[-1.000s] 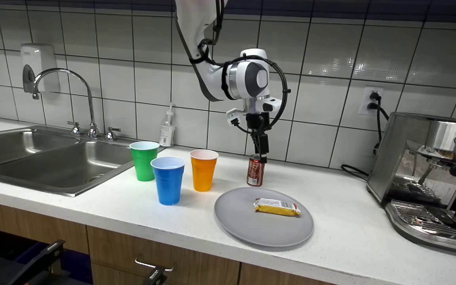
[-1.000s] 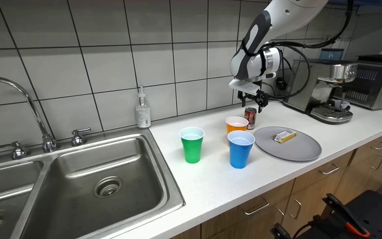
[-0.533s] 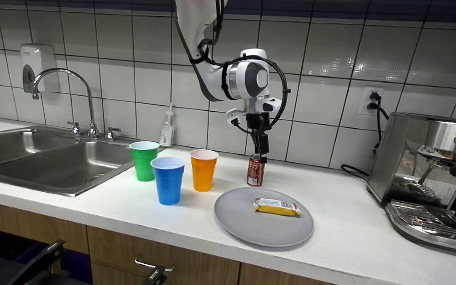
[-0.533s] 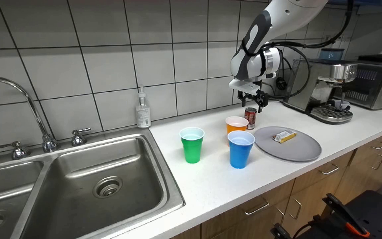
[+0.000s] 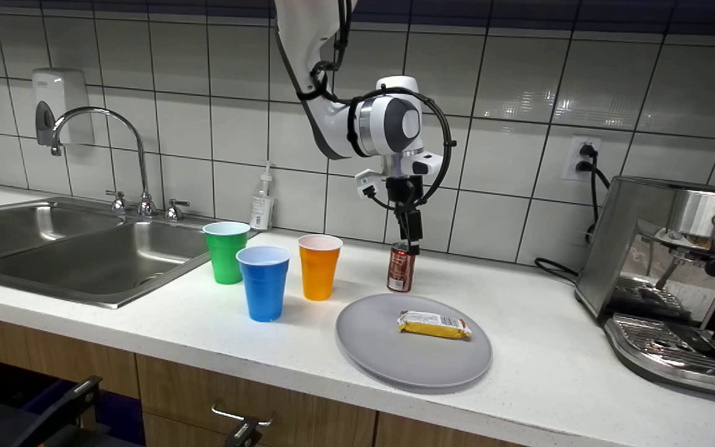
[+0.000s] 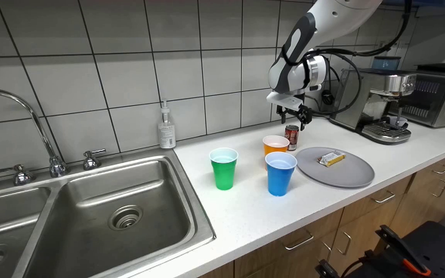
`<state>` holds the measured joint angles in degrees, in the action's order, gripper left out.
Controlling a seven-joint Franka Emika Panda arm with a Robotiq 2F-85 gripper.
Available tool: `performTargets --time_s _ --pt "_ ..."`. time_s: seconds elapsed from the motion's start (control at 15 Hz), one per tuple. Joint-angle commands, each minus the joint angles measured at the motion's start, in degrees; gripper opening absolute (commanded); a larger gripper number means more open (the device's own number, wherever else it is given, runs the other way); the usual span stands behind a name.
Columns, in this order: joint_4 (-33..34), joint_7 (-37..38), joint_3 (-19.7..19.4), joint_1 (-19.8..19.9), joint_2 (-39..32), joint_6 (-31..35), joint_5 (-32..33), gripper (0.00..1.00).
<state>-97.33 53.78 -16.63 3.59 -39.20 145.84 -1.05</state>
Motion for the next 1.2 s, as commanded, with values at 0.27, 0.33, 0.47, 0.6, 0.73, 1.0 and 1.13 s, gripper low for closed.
performTargets --time_s 0.27,0.33,0.47,0.6,0.73,1.0,1.13 --pt "-1.8 -6.7 1.0 1.6 2.6 2.9 -0.3 1.00" --pt "-2.1 -8.2 1.0 1.7 3.0 3.5 -0.2 1.00" --pt "-3.0 -11.4 1.0 2.1 3.8 4.4 0.0 1.00" --pt "-3.7 -14.1 0.7 2.2 4.6 5.0 0.0 1.00" --pt "-4.9 -17.5 1.2 3.0 5.8 5.5 -0.6 1.00" --pt "-8.4 -25.8 1.5 4.1 8.9 6.2 -0.8 1.00" --pt "-10.0 -29.2 1.5 4.6 10.3 6.0 -1.2 1.00"
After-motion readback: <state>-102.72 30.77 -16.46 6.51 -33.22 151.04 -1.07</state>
